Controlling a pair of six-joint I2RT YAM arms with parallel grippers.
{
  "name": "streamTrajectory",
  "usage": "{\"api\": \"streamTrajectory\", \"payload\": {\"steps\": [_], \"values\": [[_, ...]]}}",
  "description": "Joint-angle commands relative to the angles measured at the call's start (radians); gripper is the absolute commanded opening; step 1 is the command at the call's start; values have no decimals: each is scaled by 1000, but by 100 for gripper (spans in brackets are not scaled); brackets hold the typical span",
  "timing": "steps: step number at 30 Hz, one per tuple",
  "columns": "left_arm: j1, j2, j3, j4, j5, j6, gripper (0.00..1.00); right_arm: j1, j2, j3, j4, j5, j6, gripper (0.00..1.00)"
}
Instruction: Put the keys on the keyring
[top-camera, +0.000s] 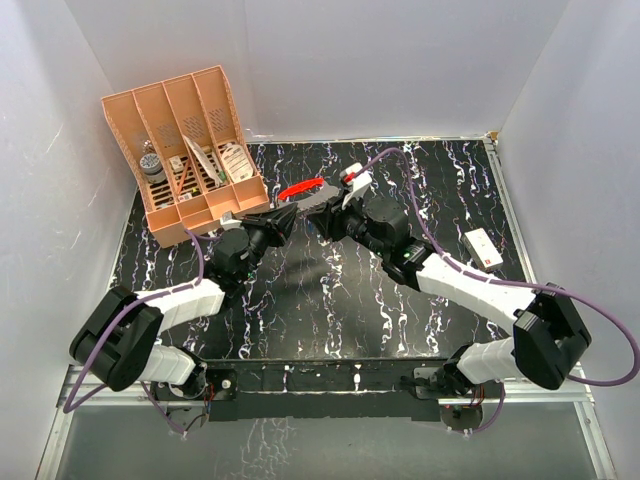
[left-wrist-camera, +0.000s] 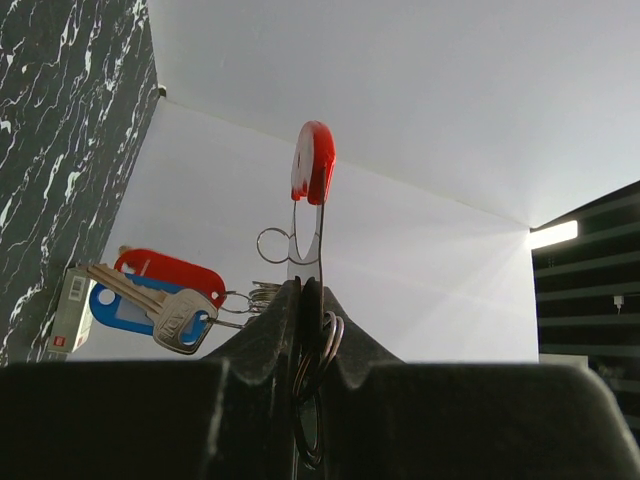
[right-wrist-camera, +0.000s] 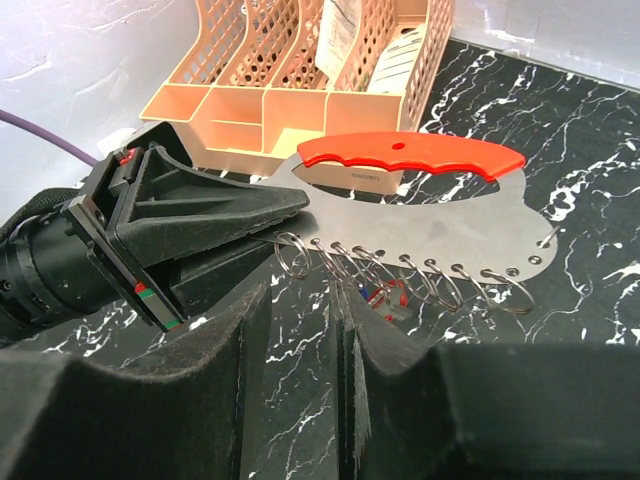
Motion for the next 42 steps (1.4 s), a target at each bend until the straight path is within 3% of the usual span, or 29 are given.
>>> {"api": "streamTrajectory", "payload": {"steps": [1, 17, 42], "values": [[-4, -10, 51, 50, -4, -12, 0, -2, 28, 69, 21, -24, 66, 29], [-4, -60, 44, 13, -19, 4, 0, -2, 34, 102, -20, 63, 90, 29], [-5, -36, 48, 29, 3, 4, 0, -4, 79, 129, 29, 80, 71, 25]]}}
